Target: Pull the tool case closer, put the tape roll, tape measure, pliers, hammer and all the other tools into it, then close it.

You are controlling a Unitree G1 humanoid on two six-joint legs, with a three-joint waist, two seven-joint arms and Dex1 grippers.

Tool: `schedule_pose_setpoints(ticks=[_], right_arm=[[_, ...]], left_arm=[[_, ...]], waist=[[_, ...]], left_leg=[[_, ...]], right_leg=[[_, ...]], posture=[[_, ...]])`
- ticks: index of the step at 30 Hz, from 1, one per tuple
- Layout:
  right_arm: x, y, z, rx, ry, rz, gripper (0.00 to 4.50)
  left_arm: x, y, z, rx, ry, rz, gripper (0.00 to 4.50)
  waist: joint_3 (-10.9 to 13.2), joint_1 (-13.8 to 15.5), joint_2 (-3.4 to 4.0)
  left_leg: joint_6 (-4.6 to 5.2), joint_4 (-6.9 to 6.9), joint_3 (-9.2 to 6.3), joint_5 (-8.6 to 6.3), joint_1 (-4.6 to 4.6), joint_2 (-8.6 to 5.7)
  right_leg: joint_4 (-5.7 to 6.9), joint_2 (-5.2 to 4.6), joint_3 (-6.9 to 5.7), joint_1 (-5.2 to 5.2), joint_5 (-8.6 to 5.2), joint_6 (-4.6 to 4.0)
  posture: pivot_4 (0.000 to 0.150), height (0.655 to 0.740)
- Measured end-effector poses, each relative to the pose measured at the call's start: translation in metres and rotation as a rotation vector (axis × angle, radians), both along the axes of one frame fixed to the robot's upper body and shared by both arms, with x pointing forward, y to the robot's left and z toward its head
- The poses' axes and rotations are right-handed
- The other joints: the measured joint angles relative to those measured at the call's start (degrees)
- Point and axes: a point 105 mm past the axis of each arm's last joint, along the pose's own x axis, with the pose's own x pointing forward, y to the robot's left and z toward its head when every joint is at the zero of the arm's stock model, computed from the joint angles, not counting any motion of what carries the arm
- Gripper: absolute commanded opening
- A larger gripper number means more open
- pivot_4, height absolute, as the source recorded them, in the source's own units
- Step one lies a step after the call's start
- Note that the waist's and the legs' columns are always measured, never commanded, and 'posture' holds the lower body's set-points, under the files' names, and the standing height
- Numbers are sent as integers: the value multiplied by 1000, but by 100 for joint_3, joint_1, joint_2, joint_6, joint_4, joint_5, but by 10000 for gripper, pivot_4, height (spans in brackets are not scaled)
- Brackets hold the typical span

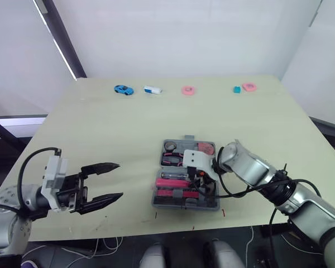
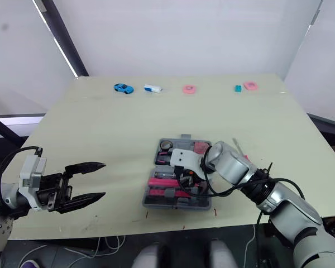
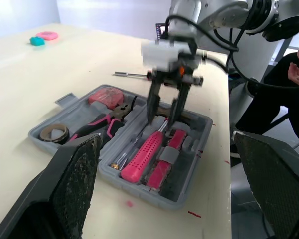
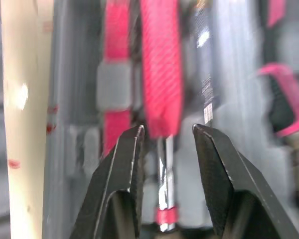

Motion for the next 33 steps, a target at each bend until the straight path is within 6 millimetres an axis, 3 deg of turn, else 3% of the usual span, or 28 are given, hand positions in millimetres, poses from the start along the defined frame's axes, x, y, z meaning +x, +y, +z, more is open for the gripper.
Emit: schedule_pose_setpoints(ticks=[3, 6, 8, 12, 22, 28, 33], right_arm=[[-4, 0, 12, 210, -16, 25, 17047], [-7, -10, 4, 334, 5, 9, 17047], [-7, -14, -2, 357, 10, -1, 13224], [-9, -16, -23, 431, 50, -27, 412], [-2, 1, -41, 476, 32, -40, 412], [2, -3, -60, 407, 27, -40, 412], [9, 0, -65, 340, -14, -25, 412]], left_arm=[[1, -1, 0, -11, -1, 0, 45000], [1, -1, -2, -20, 3, 1, 45000], [1, -1, -2, -22, 4, 2, 45000], [1, -2, -4, -31, 11, 3, 45000], [2, -1, -10, -40, 39, 5, 45000], [2, 1, -12, -44, 47, 13, 45000], [5, 3, -12, -50, 47, 24, 45000]], waist=[[-2, 4, -5], [1, -1, -6], [1, -12, -7], [2, -32, -8], [2, -20, -8], [2, -22, -8], [-3, -33, -10]], left_leg=[[0, -3, -4, 0, 0, 0], [0, -1, -1, 0, 0, -1], [0, 2, 0, 0, 2, 0], [0, 2, -2, 0, 10, 2], [0, 2, 1, 1, 6, 2], [-1, 2, 1, 1, 8, 2], [-5, 2, -1, 4, 32, 4]], right_leg=[[-1, 1, -3, 3, 1, 2], [-1, 1, 0, 3, 2, 3], [1, 1, 2, 3, 2, 3], [7, 9, 6, 4, 2, 2], [5, 7, 8, 4, 2, 3], [6, 7, 7, 4, 2, 2], [11, 10, 8, 22, 0, -4]], posture=[[1500, 7400], [1500, 7400], [1500, 7400], [1500, 7400], [1500, 7400], [1500, 7400], [1500, 7400]])
